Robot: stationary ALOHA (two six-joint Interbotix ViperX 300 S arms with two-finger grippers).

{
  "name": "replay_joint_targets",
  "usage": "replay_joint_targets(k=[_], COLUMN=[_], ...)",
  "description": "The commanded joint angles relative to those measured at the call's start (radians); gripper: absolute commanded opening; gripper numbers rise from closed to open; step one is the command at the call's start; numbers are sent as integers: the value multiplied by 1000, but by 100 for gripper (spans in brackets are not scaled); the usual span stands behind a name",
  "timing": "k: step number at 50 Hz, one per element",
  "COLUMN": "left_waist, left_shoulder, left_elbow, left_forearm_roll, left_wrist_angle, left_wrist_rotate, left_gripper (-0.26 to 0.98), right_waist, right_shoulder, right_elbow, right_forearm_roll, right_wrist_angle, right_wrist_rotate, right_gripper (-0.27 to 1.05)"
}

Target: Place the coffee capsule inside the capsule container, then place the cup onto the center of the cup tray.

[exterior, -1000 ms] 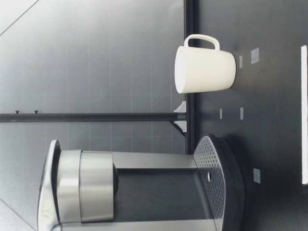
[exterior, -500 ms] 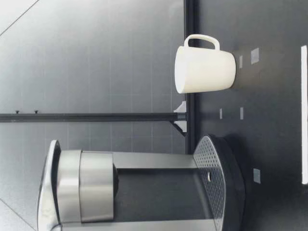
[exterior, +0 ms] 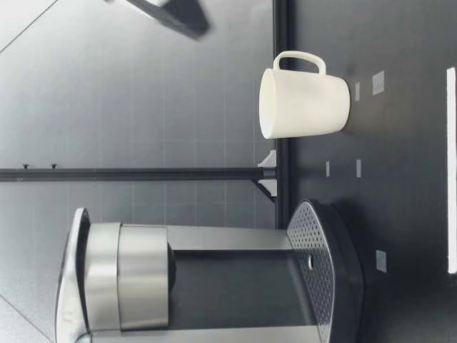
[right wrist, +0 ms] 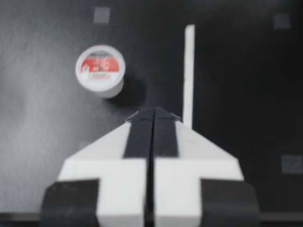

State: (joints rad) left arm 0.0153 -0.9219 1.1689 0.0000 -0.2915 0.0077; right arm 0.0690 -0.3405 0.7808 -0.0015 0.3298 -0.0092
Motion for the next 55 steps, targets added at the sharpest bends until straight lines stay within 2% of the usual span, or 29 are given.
replay_joint_targets(k=[1, 8, 15, 20, 55], left_waist=[3, 3, 3, 3, 3], left_shoulder=[6, 6, 6, 6, -5], left_elbow=[-20, -18, -18, -18, -11], left_forearm_roll=[2, 3, 3, 3, 3], left_wrist_angle=[-6, -8, -5, -5, 44], left_wrist_rotate=[0, 2, 6, 12, 12], left_gripper=[5, 5, 5, 5, 5], right_waist=[26, 67, 92, 101, 112], right_shoulder=[34, 103, 173, 222, 380], right_elbow=[-51, -72, -92, -101, -193], right_forearm_roll=[-2, -2, -2, -2, 0], right_wrist_angle=[43, 80, 81, 84, 89], right_wrist_rotate=[0, 0, 8, 11, 83], right_gripper=[13, 33, 63, 76, 82])
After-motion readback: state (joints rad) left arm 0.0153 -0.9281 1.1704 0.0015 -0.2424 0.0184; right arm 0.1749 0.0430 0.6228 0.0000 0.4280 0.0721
